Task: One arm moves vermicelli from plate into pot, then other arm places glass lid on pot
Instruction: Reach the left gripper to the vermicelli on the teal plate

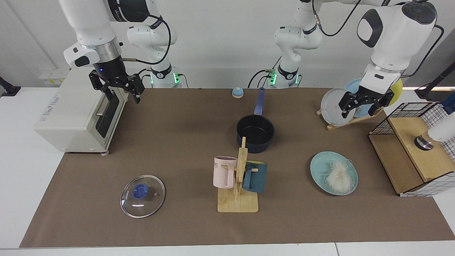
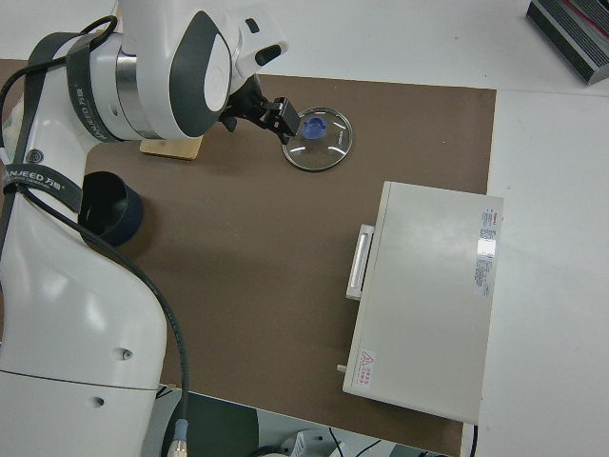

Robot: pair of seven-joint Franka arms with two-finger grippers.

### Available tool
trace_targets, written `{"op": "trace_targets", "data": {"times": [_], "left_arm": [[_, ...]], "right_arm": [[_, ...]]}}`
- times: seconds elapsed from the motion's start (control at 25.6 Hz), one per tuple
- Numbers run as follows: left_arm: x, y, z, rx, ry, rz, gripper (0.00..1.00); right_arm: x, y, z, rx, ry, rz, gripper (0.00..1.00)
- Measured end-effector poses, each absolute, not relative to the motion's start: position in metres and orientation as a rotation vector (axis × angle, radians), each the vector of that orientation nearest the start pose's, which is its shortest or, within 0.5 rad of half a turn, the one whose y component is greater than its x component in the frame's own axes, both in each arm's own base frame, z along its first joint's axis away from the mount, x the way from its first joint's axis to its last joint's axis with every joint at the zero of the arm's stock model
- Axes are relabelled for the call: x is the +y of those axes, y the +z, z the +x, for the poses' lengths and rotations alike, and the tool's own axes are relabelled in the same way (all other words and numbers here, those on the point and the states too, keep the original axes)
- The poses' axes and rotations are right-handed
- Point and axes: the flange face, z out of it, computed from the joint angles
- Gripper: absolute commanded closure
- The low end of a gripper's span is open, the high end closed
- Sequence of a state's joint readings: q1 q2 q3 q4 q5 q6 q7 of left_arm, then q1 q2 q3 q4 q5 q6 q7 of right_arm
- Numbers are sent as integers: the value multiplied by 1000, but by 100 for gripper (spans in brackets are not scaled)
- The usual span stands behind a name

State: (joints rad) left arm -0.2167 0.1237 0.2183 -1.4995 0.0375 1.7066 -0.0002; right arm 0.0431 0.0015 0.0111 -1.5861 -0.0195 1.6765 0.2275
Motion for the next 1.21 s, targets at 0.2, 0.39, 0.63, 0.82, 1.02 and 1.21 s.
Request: {"op": "trace_targets", "data": {"times": [0.2,0.39,0.63,0.82,1.02,1.21], "left_arm": [[-4,601,604,7,-133,-3076,0],[-5,601,605,0,-134,-3095,0],[0,599,606,-23,-134,-3113,0],[-2,594,615,-21,-145,-3107,0],[-5,569,642,-14,-210,-3096,0],[-4,522,672,-19,-250,-3095,0]], "right_arm": [[29,626,565,270,-143,-3134,0],[29,626,565,270,-143,-3134,0],[29,626,565,270,-143,-3134,0],[29,626,565,270,-143,-3134,0],[29,626,565,270,-143,-3134,0],[29,626,565,270,-143,-3134,0]]}}
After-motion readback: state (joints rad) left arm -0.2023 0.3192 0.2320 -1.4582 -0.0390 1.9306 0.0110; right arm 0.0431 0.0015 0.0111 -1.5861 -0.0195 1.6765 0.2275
